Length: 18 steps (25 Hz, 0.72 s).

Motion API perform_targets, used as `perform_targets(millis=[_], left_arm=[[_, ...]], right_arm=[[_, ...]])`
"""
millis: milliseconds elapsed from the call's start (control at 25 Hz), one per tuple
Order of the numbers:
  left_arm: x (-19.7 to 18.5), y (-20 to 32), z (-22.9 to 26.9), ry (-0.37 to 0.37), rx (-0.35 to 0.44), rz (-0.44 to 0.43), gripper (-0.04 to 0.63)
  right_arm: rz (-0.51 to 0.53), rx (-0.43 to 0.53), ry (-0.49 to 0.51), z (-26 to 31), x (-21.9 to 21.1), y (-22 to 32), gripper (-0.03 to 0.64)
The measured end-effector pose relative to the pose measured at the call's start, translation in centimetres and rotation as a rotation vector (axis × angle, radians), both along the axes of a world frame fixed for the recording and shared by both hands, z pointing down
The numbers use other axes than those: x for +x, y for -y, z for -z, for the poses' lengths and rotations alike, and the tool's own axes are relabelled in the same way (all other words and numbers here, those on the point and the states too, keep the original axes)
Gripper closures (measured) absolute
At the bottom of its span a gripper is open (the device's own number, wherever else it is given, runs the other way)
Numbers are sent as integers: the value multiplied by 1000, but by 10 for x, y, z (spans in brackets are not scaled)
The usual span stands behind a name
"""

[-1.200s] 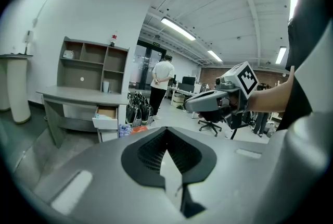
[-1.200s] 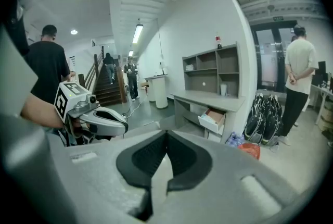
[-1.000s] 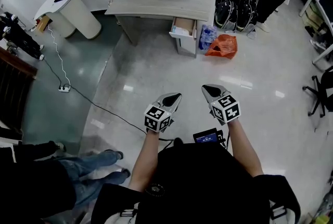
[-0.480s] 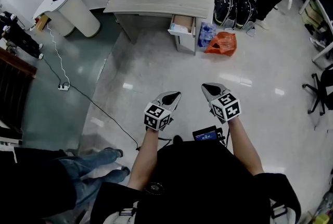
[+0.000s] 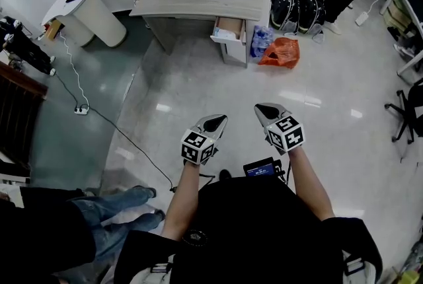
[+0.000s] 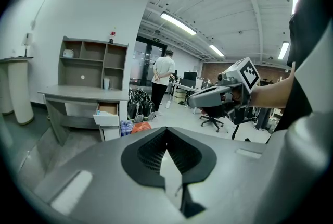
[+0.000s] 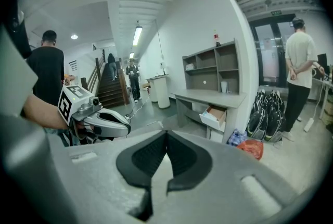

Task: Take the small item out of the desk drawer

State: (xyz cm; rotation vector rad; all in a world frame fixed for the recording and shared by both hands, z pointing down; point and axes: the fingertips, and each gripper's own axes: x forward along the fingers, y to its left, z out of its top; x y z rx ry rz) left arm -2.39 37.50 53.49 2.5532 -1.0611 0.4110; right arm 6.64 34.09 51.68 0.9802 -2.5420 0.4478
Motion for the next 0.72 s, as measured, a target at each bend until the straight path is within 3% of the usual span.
perform_targets(millis=[720], left_arm=[[34, 8, 6, -12, 19, 92, 592]], right_arm=[[7, -21, 40, -6, 50, 8, 618]])
